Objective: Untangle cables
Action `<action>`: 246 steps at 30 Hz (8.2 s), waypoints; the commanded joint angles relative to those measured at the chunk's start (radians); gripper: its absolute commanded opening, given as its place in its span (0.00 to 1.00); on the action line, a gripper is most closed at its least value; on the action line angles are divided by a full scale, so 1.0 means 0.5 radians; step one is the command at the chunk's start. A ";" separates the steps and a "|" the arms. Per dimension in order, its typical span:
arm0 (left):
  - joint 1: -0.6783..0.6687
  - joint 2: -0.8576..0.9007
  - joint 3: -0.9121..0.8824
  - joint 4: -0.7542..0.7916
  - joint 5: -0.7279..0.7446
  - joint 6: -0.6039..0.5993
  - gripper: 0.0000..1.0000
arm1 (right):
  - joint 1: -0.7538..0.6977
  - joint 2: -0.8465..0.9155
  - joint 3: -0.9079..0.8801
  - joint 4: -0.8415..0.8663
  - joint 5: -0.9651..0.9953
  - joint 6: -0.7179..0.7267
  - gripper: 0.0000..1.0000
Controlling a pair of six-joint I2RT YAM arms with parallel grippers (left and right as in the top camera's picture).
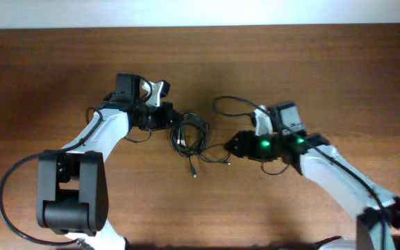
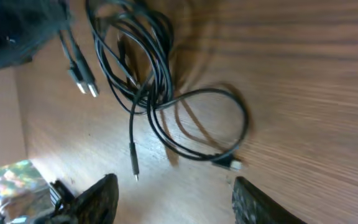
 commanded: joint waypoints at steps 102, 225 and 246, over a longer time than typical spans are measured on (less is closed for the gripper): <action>-0.072 0.180 0.072 -0.071 -0.128 -0.050 0.61 | -0.122 0.487 0.050 0.023 0.370 -0.053 0.04; -0.310 0.233 0.578 -0.869 0.265 1.056 0.71 | -0.157 0.623 0.434 0.103 -0.545 0.175 0.59; -1.015 0.458 0.550 -0.702 -1.231 0.466 0.57 | -0.748 0.623 0.429 -0.871 0.056 -0.357 0.64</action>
